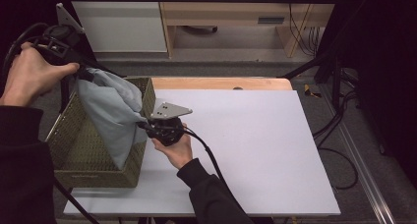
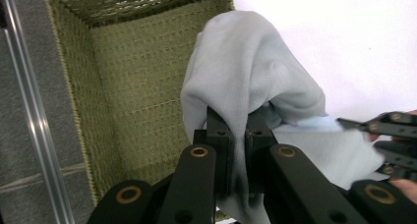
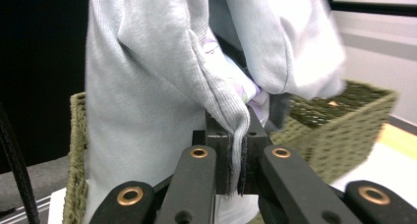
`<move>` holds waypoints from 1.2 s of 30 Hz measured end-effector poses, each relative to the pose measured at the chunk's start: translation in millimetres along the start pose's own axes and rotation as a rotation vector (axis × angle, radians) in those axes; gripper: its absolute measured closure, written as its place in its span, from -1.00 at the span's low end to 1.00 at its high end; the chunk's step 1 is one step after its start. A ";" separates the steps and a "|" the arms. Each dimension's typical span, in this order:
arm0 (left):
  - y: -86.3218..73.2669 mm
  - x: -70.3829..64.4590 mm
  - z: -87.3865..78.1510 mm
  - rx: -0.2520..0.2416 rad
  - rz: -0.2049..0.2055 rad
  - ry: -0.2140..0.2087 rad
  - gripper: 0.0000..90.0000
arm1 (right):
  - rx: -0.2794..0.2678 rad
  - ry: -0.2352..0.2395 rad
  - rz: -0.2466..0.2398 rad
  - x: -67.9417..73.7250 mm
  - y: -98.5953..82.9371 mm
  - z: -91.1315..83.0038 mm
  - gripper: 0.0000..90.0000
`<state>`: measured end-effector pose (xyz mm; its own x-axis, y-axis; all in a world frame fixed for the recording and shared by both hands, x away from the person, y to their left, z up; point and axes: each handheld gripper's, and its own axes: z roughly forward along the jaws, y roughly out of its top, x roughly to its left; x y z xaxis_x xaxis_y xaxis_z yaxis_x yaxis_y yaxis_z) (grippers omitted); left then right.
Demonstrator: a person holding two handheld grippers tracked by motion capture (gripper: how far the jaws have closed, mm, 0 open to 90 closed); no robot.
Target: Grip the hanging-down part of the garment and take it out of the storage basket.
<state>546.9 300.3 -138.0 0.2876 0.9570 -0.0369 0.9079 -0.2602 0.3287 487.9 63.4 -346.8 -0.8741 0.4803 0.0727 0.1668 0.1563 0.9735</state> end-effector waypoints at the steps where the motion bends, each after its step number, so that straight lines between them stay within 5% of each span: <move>1: 0.6 -0.7 0.5 0.003 0.003 -0.002 0.88 | -0.001 -0.004 0.000 -1.5 1.1 -4.6 0.94; 19: 5.3 -19.0 2.8 -0.015 0.040 -0.055 0.88 | -0.078 -0.104 -0.066 -13.1 44.3 -80.0 0.94; 36: 9.1 -31.7 -0.2 -0.030 0.063 -0.076 0.88 | -0.125 -0.125 -0.084 -13.3 58.5 -100.6 0.94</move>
<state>546.1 267.6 -133.7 0.3672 0.9261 -0.0868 0.8780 -0.3144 0.3609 463.4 -20.7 -269.0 -0.8180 0.5745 -0.0300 0.0309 0.0960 0.9949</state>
